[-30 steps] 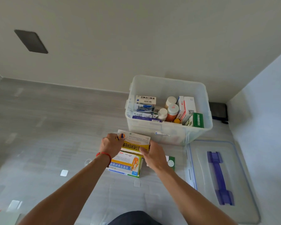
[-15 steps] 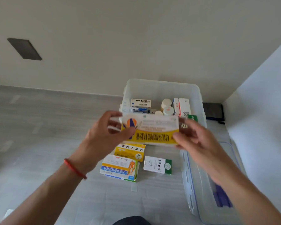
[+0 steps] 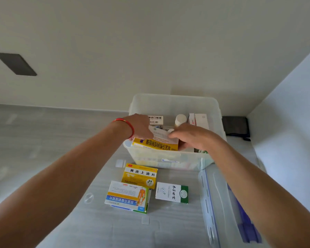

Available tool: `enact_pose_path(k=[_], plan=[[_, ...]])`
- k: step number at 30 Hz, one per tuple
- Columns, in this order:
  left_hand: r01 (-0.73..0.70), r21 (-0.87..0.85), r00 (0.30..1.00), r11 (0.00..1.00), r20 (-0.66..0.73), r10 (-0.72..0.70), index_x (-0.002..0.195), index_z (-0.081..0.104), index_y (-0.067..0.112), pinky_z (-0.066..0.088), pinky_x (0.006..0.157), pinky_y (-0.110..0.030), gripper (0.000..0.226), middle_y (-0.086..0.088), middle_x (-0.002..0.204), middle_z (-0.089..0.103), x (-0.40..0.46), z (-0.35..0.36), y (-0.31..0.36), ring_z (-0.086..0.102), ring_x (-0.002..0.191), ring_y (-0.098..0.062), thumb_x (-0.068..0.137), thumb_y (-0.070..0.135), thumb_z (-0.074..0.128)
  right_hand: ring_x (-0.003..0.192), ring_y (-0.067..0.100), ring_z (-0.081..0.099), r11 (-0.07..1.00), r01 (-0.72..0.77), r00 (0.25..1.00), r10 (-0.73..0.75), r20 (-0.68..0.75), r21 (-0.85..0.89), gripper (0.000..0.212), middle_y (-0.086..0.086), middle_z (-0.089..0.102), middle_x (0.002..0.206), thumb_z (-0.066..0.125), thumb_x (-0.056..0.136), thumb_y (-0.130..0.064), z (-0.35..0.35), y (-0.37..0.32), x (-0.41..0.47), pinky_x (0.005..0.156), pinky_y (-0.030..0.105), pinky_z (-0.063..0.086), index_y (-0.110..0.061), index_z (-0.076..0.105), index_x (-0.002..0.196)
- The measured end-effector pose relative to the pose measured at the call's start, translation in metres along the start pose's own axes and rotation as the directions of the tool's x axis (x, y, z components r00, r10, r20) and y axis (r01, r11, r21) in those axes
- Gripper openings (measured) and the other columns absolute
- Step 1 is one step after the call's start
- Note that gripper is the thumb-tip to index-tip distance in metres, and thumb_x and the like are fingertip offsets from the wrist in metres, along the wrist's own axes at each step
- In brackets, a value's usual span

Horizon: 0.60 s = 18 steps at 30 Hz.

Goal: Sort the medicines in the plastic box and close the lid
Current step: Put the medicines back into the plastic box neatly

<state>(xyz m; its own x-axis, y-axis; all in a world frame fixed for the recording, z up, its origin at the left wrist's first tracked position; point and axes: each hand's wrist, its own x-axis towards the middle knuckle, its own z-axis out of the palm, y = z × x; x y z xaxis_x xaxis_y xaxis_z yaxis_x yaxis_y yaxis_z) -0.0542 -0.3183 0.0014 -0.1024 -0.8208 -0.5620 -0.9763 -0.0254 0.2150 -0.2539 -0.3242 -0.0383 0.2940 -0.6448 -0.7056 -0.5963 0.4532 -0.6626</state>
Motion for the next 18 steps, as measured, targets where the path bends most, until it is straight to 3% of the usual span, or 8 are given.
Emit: enact_pose_path(k=[4, 8, 12, 14, 18], plan=[[-0.04, 0.289, 0.998, 0.957, 0.065, 0.022, 0.092, 0.053, 0.015, 0.046, 0.054, -0.019, 0.014, 0.004, 0.072, 0.058, 0.012, 0.017, 0.011, 0.055, 0.061, -0.008, 0.089, 0.023, 0.064, 0.097, 0.019, 0.077, 0.977, -0.025, 1.0, 0.021, -0.02, -0.21, 0.029, 0.003, 0.076, 0.116, 0.068, 0.097, -0.024, 0.004, 0.008, 0.021, 0.097, 0.041, 0.059, -0.009, 0.066, 0.122], [-0.09, 0.439, 0.991, 0.894, 0.129, 0.037, 0.108, 0.059, 0.012, 0.05, 0.069, -0.024, 0.018, 0.004, 0.073, 0.053, 0.026, 0.038, 0.009, 0.052, 0.064, -0.01, 0.093, 0.022, 0.061, 0.09, 0.015, 0.075, 0.875, 0.046, 0.994, -0.088, -0.064, -0.483, 0.031, -0.002, 0.077, 0.109, 0.068, 0.097, -0.035, 0.001, 0.02, 0.026, 0.088, 0.029, 0.058, -0.014, 0.073, 0.119], [-0.127, 0.458, 0.987, 0.88, 0.143, 0.068, 0.119, 0.058, 0.012, 0.051, 0.075, -0.024, 0.031, 0.003, 0.08, 0.055, 0.033, 0.042, 0.007, 0.052, 0.07, -0.01, 0.092, 0.024, 0.066, 0.084, 0.015, 0.07, 0.788, 0.09, 0.98, -0.179, -0.087, -0.61, 0.03, 0.0, 0.073, 0.102, 0.067, 0.097, -0.034, 0.0, 0.027, 0.024, 0.068, 0.021, 0.052, -0.014, 0.073, 0.119], [-0.132, 0.48, 0.99, 0.867, 0.111, 0.089, 0.12, 0.058, 0.012, 0.05, 0.074, -0.024, 0.032, 0.002, 0.084, 0.054, 0.031, 0.043, 0.008, 0.052, 0.071, -0.011, 0.091, 0.022, 0.068, 0.082, 0.016, 0.069, 0.782, 0.1, 0.961, -0.237, -0.145, -0.616, 0.023, 0.004, 0.074, 0.107, 0.068, 0.097, -0.028, -0.001, 0.026, 0.02, 0.069, 0.022, 0.051, -0.014, 0.075, 0.115], [-0.086, 0.388, 0.992, 0.918, -0.05, 0.114, 0.122, 0.059, 0.012, 0.054, 0.077, -0.03, 0.031, -0.004, 0.096, 0.056, 0.011, 0.035, 0.008, 0.059, 0.081, -0.019, 0.091, 0.01, 0.062, 0.087, 0.018, 0.07, 0.78, 0.223, 0.824, -0.471, -0.314, -0.585, 0.016, 0.001, 0.076, 0.105, 0.062, 0.098, -0.024, -0.004, 0.024, -0.003, 0.07, 0.023, 0.048, -0.019, 0.076, 0.105]])
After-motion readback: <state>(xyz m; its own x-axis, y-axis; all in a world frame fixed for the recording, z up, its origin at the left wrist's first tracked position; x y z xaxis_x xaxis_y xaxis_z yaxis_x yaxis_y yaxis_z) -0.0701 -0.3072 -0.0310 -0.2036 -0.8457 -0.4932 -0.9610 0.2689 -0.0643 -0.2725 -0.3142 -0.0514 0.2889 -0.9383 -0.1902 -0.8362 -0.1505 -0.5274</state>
